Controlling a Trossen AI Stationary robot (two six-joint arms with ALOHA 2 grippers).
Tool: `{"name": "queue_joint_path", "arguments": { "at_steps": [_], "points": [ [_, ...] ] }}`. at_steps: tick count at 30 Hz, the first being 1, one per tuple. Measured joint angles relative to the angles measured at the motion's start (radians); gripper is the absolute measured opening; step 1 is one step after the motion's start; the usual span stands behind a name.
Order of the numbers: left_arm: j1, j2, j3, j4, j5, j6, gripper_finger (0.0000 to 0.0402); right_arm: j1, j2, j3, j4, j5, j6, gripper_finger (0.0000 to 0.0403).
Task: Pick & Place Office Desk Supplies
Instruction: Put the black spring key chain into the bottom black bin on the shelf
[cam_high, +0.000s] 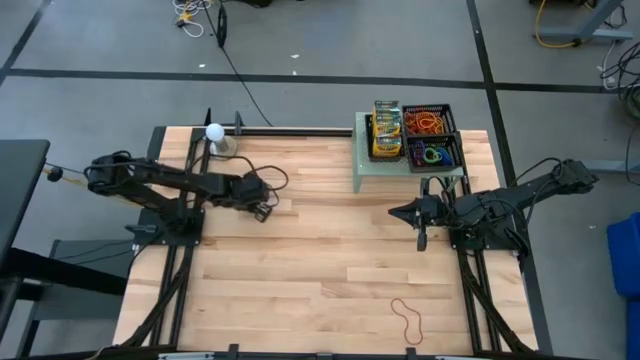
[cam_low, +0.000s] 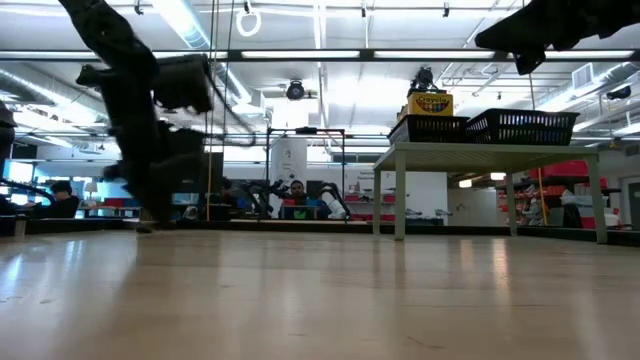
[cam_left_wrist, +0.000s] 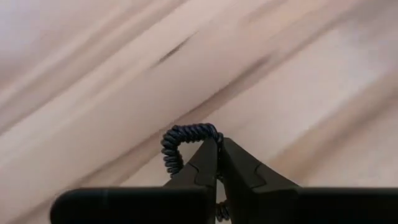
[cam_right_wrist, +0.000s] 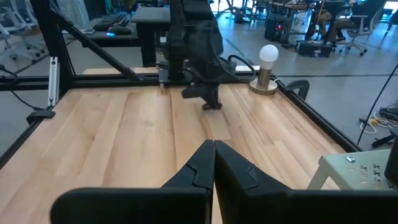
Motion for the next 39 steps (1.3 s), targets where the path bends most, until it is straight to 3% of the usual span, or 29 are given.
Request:
{"name": "queue_joint_path", "arguments": {
  "at_steps": [5, 9, 15, 20, 26, 30, 39],
  "points": [
    [-0.113, -0.001, 0.0, 0.304, 0.025, 0.141, 0.0011, 0.0, 0.0, 0.0, 0.013, 0.003, 0.003, 0.0011],
    [-0.182, 0.01, -0.012, 0.663, 0.089, 0.285, 0.0011, 0.0, 0.011, 0.0, 0.009, 0.003, 0.061, 0.0011],
    [-0.219, 0.182, -0.039, 1.234, 0.337, 0.421, 0.001, 0.0, 0.17, 0.0, 0.027, -0.001, 0.199, 0.0019],
    [-0.21, 0.381, -0.026, 1.571, 0.534, 0.403, 0.001, 0.0, 0.407, -0.002, 0.179, -0.001, 0.216, 0.0063],
    [-0.212, 0.534, 0.067, 1.625, 0.682, 0.368, 0.001, -0.007, 0.655, -0.001, 0.571, -0.008, -0.045, 0.0138],
    [-0.211, 0.573, 0.119, 1.625, 0.743, 0.368, 0.001, -0.031, 0.767, -0.001, 0.736, -0.113, -0.179, 0.0172],
    [-0.204, 0.585, 0.147, 1.586, 0.761, 0.372, 0.0011, -0.084, 0.897, 0.076, 0.791, -0.268, -0.296, 0.0166]
  ]
}}
